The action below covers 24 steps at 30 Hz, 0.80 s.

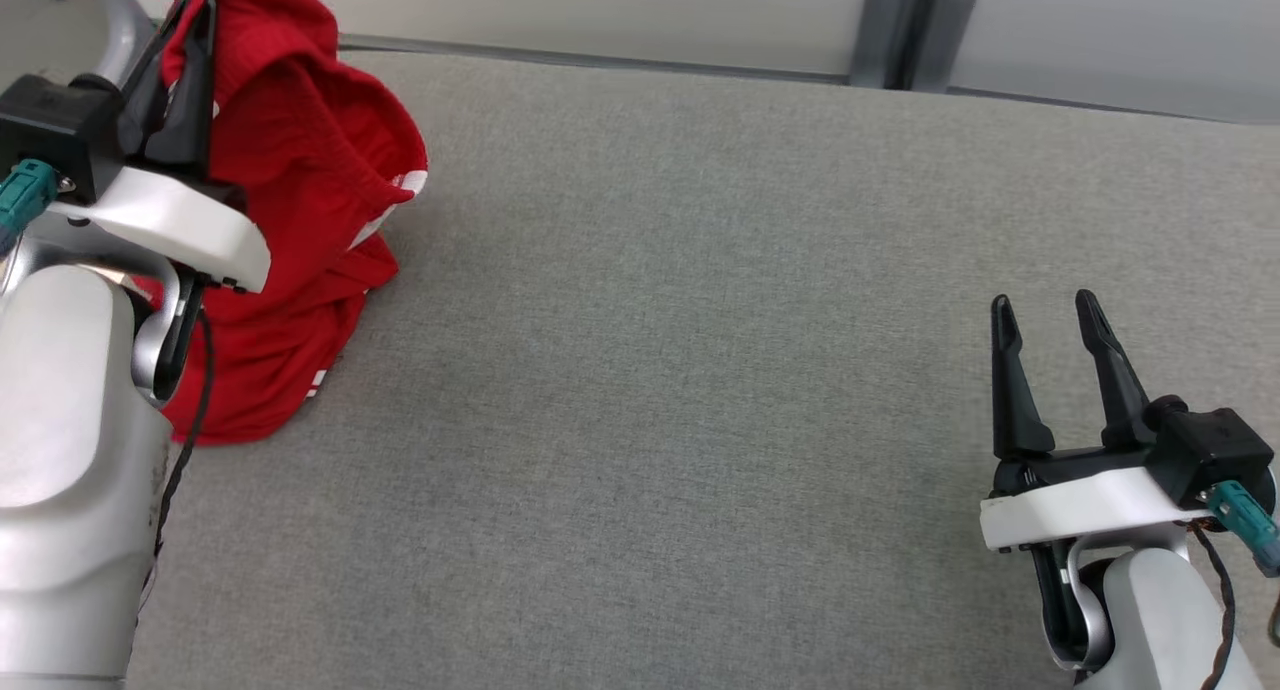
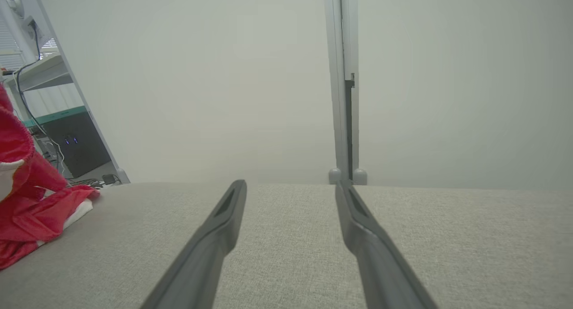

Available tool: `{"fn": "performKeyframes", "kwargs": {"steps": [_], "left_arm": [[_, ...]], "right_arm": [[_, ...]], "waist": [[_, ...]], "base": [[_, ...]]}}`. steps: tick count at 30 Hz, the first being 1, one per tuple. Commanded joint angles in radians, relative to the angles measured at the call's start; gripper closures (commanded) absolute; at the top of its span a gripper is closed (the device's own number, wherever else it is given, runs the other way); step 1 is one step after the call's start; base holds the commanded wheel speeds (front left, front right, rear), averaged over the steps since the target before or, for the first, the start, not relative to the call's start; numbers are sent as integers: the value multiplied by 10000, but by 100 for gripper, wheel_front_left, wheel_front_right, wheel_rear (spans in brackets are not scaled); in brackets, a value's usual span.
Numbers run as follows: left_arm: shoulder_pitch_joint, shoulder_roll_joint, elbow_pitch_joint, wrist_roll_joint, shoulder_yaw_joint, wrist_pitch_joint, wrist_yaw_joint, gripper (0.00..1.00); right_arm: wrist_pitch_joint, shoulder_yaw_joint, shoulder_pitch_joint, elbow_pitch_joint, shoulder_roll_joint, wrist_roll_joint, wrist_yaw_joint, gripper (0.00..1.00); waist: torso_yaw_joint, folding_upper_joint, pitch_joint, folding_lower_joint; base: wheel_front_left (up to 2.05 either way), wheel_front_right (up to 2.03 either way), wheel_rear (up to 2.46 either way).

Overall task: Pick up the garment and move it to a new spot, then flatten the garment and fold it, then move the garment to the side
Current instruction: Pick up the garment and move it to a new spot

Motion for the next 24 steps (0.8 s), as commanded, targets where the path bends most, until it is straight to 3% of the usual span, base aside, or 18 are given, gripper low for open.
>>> {"fn": "performKeyframes", "kwargs": {"steps": [1,10,16,21,24], "left_arm": [[131,-18,-369,-150,-57,137,-47,100],[848,-546,-3289,-851,-1342,2168,-130,100],[961,-1671,-4052,-1670,-2344,2885,-130,100],[622,-2543,-4264,-3073,-2868,2836,-102,100],[469,-2647,-4435,-4594,-3068,2563,306,100]], "right_arm": [[-69,-36,10,-38,-13,122,0,0],[-56,-66,31,-104,-4,1172,0,0],[-49,-470,-103,-154,2,1380,0,0],[-50,-970,-232,-292,2,1284,0,0],[-50,-1141,-296,-362,8,1281,0,0]], "waist": [[-386,0,-376,0],[-1725,0,-998,0],[-2945,0,-1113,0],[-3888,0,-1058,0],[-4297,0,-1018,0]], "base": [[0,0,0],[0,0,0],[0,0,0],[0,0,0],[0,0,0]]}}
